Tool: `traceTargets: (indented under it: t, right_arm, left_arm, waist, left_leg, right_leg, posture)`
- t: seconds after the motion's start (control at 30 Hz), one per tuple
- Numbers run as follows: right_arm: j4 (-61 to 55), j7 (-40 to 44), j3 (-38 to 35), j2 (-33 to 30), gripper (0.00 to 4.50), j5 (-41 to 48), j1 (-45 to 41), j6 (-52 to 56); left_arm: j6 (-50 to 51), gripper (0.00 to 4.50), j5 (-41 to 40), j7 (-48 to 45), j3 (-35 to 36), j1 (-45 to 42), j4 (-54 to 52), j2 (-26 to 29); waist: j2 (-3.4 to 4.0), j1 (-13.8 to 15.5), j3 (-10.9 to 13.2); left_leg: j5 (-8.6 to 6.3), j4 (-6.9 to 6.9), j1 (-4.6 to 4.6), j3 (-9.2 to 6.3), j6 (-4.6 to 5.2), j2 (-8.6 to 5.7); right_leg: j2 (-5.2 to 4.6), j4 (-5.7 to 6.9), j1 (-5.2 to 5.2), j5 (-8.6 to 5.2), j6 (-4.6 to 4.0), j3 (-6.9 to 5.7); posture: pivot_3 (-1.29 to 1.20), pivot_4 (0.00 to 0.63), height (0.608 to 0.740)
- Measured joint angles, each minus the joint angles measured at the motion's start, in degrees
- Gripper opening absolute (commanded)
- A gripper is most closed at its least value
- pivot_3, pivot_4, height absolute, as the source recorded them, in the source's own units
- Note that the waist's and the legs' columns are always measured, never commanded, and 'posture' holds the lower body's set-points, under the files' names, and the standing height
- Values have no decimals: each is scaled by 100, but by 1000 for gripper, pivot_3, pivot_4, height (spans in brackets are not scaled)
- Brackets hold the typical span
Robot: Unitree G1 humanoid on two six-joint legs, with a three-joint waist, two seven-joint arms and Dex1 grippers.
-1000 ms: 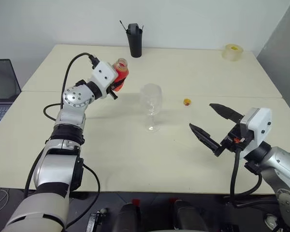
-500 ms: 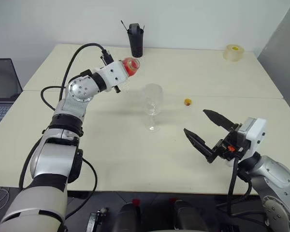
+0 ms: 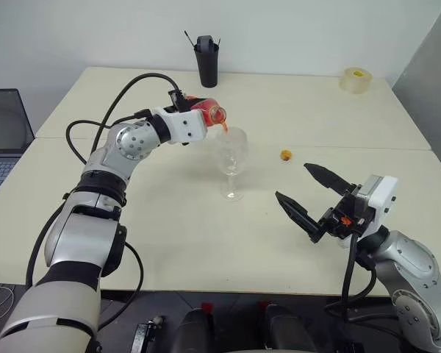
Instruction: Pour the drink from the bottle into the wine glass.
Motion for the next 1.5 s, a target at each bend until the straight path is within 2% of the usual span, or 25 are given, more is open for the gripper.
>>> traceTargets:
  t: [0.27,0.8,1.5]
  right_arm:
    - [57,55,45,-19,4500,63,-119,0]
    - [173,71,85,-33,4500,50,-225,-54]
    - [416,190,97,-116,4500,68,-486,-102]
  left_arm:
    - [-191,899,458,393,-225,-91,-3,9]
    - [-223,899,865,898,-453,-245,1,174]
    - [-322,864,957,1097,-558,-253,-2,265]
  waist:
    - [0,-3,0]
    - [0,-3,0]
    - [0,-4,0]
  left_leg:
    - [0,0,1,2,0,0]
    - [1,3,1,2,-1,-1]
    - [1,5,2,7,-2,0]
  right_leg:
    - [0,3,-1,0,0,2]
    - [-1,9,-1,0,0,1]
    - [-2,21,-7,0,0,6]
  posture:
    - [0,150,740]
    - [0,150,740]
    - [0,150,740]
